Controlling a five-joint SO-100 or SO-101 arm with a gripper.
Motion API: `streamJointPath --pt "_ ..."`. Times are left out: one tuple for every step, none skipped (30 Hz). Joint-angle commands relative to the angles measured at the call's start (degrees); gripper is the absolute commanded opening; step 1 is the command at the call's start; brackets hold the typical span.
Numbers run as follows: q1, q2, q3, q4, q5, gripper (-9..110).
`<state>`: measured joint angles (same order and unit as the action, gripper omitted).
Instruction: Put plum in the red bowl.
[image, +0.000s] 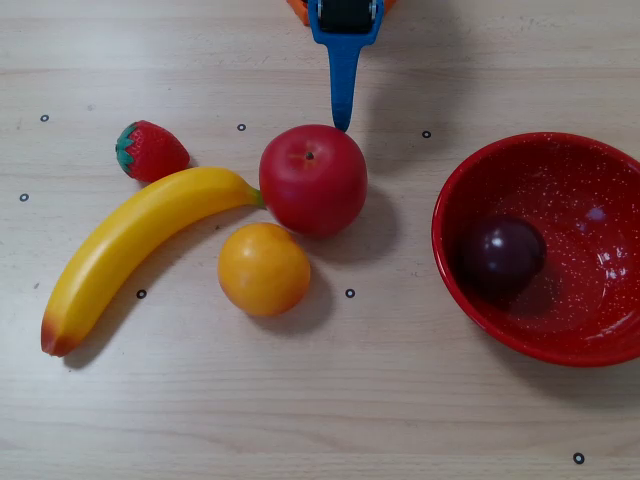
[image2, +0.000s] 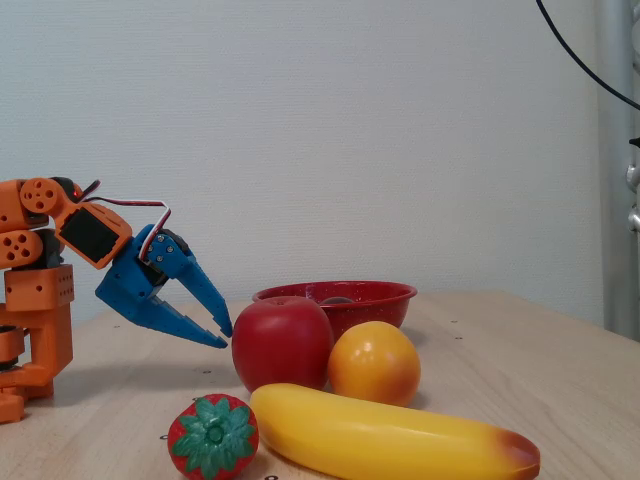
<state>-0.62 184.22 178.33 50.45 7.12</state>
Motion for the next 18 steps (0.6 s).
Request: streamJointPath --pt "-2.2 0.9 0.4 0.0 -1.0 0" --pt "-2.2 0.9 0.4 0.0 -0.9 0" --pt "-2.2 0.9 0.4 0.0 -0.9 0" --pt "-2.2 0.9 0.4 0.0 -0.9 0" --pt "-2.2 0.9 0.4 0.0 -0.9 0" --pt "-2.2 0.9 0.4 0.0 -0.9 0" --pt "-2.2 0.9 0.4 0.0 -0.9 0" --pt "-2.2 0.9 0.4 0.0 -0.9 0" --pt "-2.2 0.9 0.4 0.0 -0.9 0" --pt "-2.2 0.9 0.4 0.0 -0.9 0" --pt "-2.2 0.9 0.4 0.0 -0.9 0" --pt "-2.2 0.9 0.4 0.0 -0.9 0" --pt "-2.2 0.9 0.4 0.0 -0.9 0" --pt "-2.2 0.9 0.4 0.0 -0.9 0" --pt "-2.2 0.9 0.4 0.0 -0.9 0" --pt "-2.2 0.9 0.4 0.0 -0.9 0" --pt "-2.2 0.9 0.4 0.0 -0.9 0" --pt "-2.2 0.9 0.4 0.0 -0.9 0"
